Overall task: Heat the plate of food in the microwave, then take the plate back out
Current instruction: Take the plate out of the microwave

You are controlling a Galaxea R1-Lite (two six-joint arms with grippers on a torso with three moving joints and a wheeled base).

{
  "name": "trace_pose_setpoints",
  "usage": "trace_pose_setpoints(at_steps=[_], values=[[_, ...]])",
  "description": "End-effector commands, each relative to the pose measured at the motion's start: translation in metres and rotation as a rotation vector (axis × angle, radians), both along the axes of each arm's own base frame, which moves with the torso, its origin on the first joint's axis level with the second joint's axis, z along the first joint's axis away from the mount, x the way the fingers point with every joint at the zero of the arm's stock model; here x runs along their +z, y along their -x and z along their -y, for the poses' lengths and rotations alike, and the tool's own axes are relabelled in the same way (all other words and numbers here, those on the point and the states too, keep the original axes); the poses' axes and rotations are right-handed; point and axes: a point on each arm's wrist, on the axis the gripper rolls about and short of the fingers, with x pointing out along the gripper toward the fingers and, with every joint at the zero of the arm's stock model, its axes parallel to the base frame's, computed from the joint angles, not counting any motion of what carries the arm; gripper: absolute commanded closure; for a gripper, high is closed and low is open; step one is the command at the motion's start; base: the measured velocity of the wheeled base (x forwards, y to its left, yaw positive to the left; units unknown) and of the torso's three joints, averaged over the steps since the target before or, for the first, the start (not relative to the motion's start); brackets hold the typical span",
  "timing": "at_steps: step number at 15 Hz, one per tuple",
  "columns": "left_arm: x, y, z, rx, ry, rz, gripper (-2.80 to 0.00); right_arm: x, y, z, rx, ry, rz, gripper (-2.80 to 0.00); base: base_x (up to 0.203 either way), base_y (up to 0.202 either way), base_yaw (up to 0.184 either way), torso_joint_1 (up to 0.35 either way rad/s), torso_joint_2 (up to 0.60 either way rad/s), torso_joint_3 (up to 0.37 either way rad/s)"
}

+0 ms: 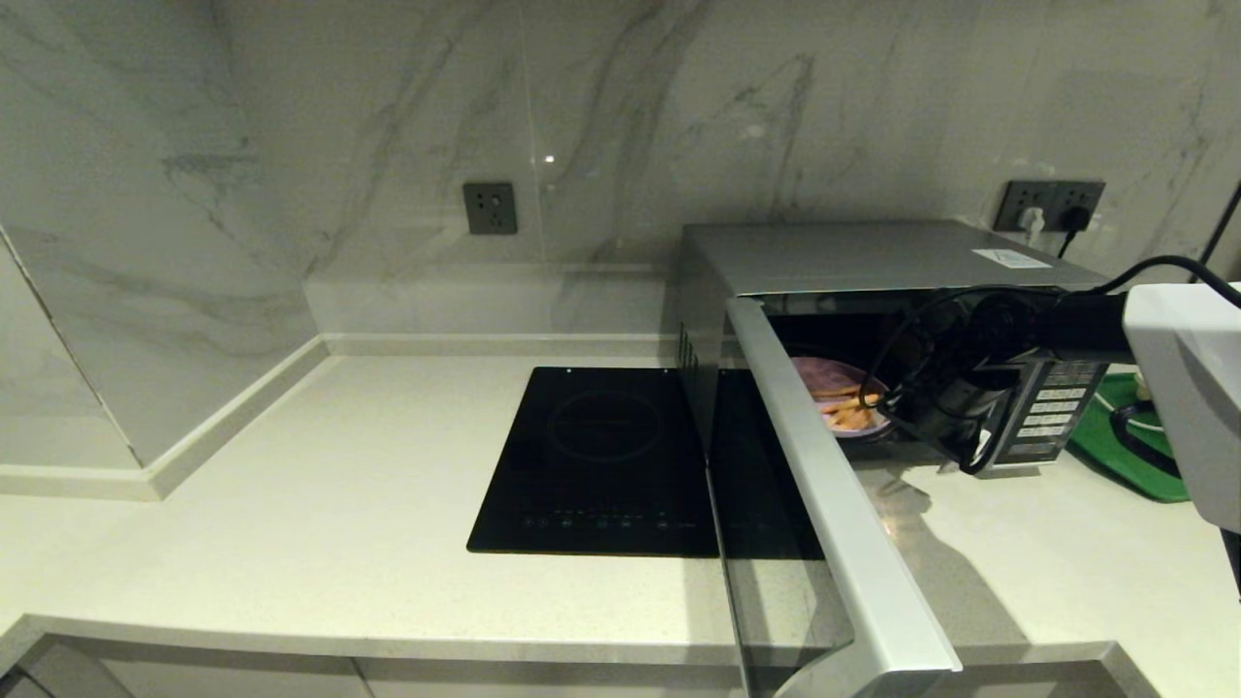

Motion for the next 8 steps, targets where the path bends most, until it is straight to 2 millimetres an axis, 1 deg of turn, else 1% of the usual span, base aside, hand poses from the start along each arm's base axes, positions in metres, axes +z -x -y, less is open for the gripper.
trace_pose_setpoints(at_steps=[1, 8], values=[[0.0, 0.0, 0.0, 0.0, 0.0, 0.0, 0.0, -0.0004, 0.0013, 0.0001, -0.006, 0.001, -0.011, -2.8, 0.0, 0.0, 0.0, 0.0, 0.0, 0.0], [0.0, 0.0, 0.0, 0.0, 0.0, 0.0, 0.0, 0.0037, 0.0012, 0.0017, -0.012, 0.012, 0.003, -2.8, 0.0, 0.0, 0.0, 0.0, 0.0, 0.0]])
